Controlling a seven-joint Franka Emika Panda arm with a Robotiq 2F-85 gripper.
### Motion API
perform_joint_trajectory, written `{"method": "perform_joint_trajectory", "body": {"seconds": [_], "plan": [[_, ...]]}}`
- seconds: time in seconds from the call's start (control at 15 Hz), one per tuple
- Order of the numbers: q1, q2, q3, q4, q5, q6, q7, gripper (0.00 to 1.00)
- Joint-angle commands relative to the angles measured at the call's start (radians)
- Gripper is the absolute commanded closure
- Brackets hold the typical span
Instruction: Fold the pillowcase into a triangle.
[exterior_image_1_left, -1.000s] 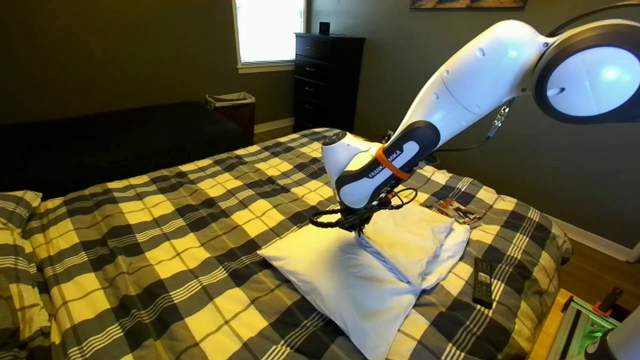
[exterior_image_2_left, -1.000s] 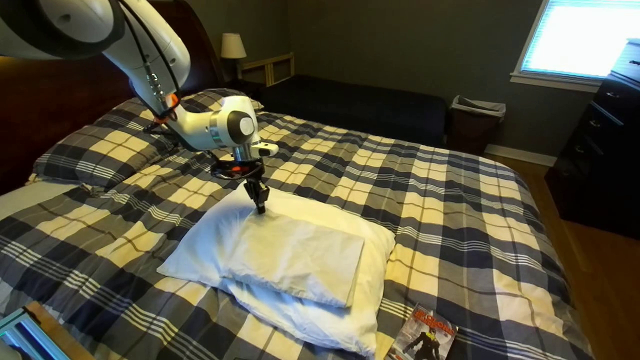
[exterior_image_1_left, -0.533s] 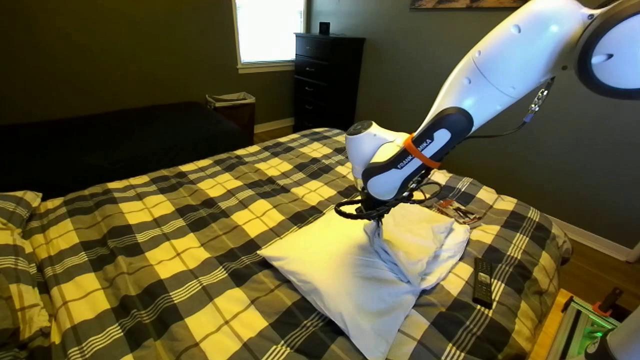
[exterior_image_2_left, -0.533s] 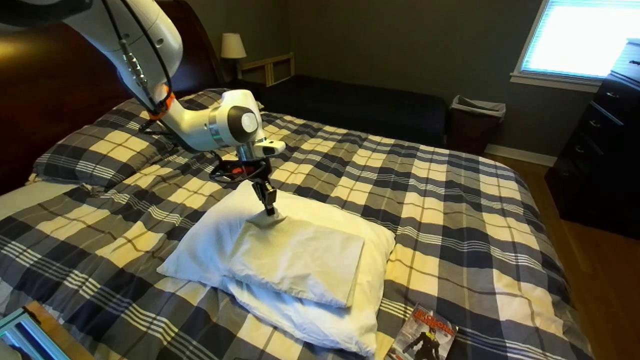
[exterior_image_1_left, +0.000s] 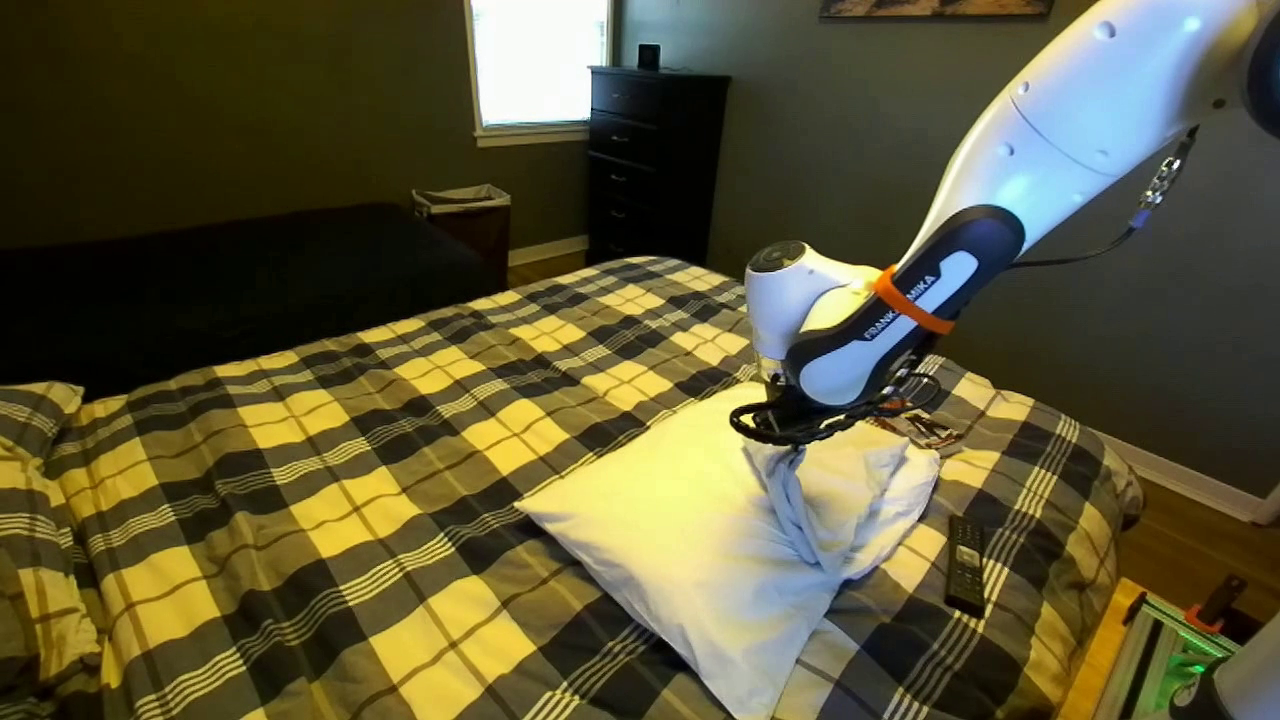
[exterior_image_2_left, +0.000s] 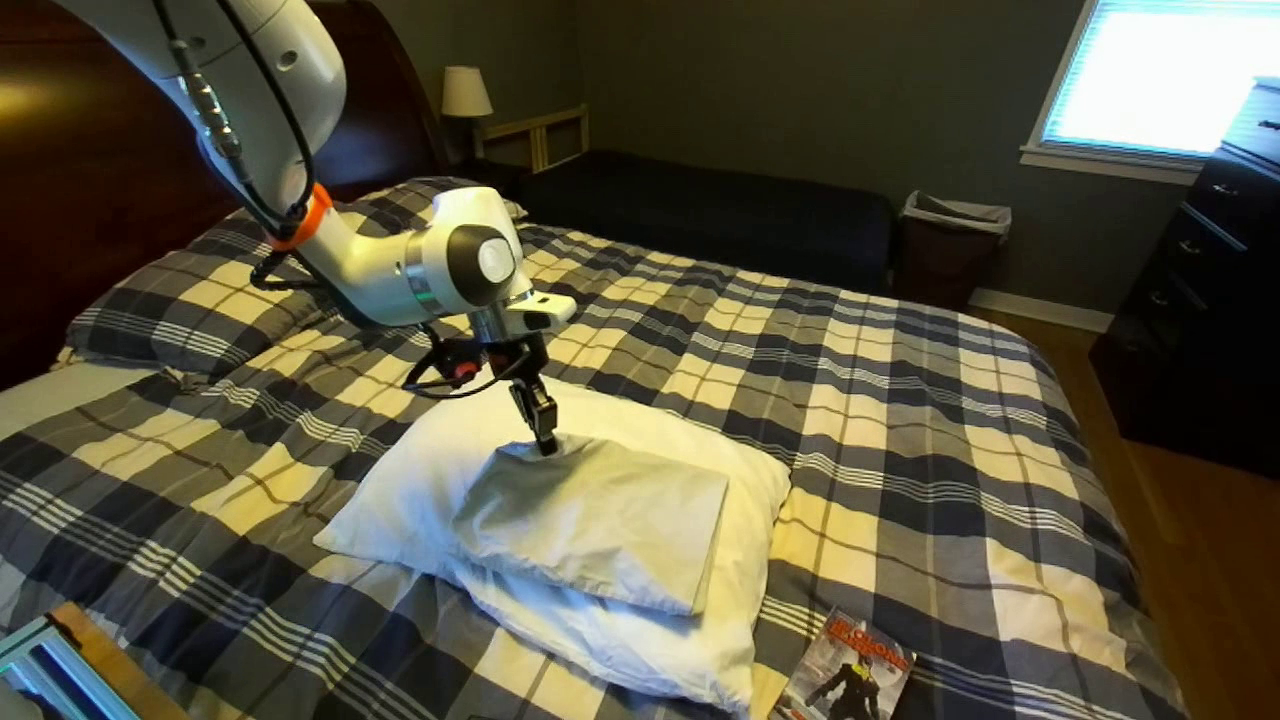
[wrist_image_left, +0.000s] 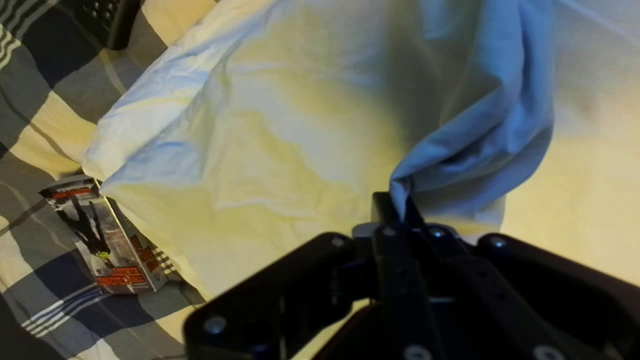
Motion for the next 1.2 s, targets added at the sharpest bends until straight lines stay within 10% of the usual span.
{"method": "perform_joint_trajectory", "body": {"seconds": [0.0,1.13], "plan": [[-0.025,-0.009,0.022,-0.006,-0.011,-0.002,0.006,0.97],[-0.125,0.035,-0.073,-0.012,-0.071,0.060,0.036,0.99]]}}
